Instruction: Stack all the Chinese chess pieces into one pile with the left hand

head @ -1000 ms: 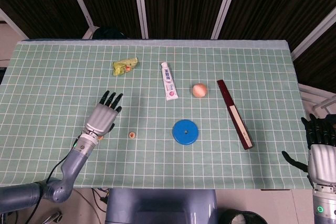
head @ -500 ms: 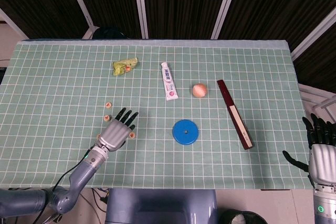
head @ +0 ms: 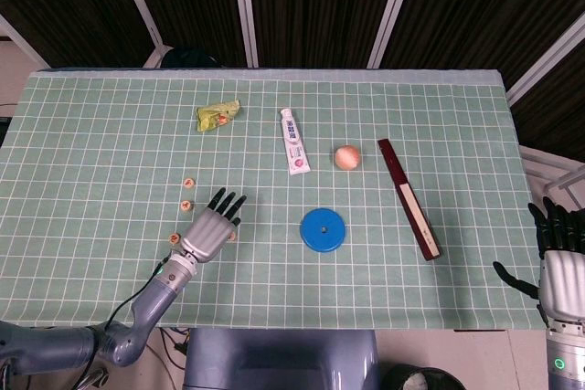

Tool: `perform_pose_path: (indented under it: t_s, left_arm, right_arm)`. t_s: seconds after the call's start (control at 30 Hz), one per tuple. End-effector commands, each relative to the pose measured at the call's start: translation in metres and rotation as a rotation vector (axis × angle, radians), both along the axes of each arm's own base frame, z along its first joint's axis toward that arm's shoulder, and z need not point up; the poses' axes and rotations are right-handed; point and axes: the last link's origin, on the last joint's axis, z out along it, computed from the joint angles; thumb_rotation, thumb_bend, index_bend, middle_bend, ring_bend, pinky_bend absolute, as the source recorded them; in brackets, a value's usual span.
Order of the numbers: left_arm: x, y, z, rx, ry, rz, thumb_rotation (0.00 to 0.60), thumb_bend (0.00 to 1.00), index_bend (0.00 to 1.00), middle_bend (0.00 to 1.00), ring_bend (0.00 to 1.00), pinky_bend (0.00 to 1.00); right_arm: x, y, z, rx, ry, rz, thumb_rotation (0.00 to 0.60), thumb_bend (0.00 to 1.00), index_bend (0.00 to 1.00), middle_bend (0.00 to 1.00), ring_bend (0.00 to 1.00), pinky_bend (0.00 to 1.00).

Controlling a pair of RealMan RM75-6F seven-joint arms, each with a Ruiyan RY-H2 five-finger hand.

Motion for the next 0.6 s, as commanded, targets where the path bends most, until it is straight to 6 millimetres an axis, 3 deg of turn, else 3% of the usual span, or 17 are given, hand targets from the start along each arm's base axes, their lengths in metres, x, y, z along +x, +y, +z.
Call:
perform_pose_path:
  t_s: [0.03,0.6]
  left_arm:
    - [0.0,0.001,-0.002,0.002,0.007,-0.001,0.6,0.27,0.44,0.0,0.0,0.0]
    - [0.001,0.006,-0.013,0.005,0.03,-0.002,0.6,0.3,0.47,0.0,0.0,0.0]
  right_arm:
    - [0.0,0.0,0.0,0.0,0.0,0.0,0.6,0.23,0.1,0.01,0.0,0.0]
    - [0.0,0.0,0.0,-0.002,-0.002,-0.003,0.6,0.23,0.1,0.01,0.0,0.0]
